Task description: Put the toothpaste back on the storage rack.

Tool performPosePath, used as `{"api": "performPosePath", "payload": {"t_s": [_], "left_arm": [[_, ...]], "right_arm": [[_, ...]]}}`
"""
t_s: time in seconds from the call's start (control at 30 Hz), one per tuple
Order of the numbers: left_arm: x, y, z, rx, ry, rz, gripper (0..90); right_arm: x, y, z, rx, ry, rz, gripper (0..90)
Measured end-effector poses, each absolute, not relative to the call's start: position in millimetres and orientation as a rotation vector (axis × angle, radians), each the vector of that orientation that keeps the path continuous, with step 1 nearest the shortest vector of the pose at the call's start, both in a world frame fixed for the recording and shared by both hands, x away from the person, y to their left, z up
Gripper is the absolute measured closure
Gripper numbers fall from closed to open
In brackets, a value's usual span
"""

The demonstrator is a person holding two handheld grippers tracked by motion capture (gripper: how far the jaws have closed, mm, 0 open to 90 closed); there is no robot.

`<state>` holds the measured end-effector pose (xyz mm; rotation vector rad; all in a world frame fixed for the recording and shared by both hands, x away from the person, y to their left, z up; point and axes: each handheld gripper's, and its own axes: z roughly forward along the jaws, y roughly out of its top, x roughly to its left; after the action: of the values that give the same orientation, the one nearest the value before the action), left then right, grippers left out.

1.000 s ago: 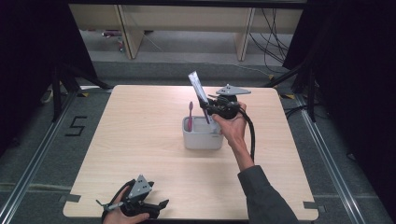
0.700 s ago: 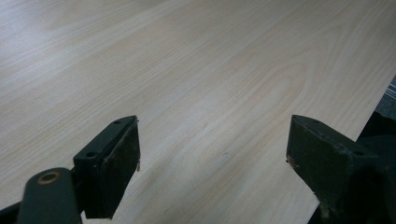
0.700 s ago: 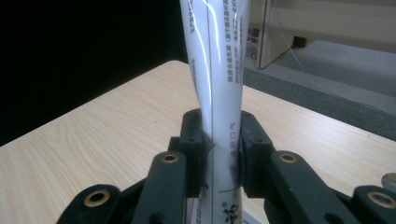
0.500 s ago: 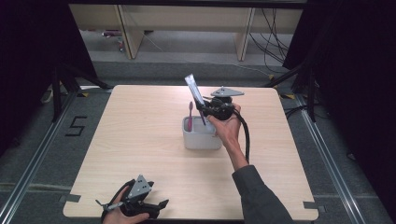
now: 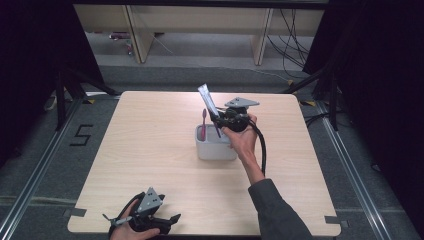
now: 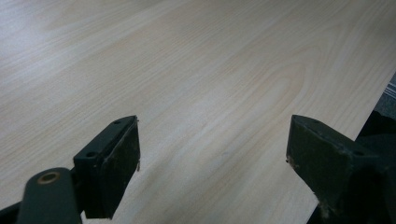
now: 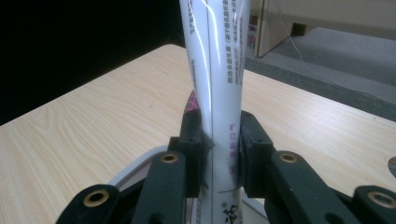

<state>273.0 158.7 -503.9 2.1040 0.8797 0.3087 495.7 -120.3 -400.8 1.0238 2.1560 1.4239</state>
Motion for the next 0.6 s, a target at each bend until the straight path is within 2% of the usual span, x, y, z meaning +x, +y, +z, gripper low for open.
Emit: {"api": "performPosePath", "payload": {"t_s": [0.6], "left_arm": [[272.5,157.8,-504.3,2.111,0.883,0.308,16.9]], "right_arm": [[492.5,-123.0,-410.3,1.027,2.202,1.390,74.5]]}}
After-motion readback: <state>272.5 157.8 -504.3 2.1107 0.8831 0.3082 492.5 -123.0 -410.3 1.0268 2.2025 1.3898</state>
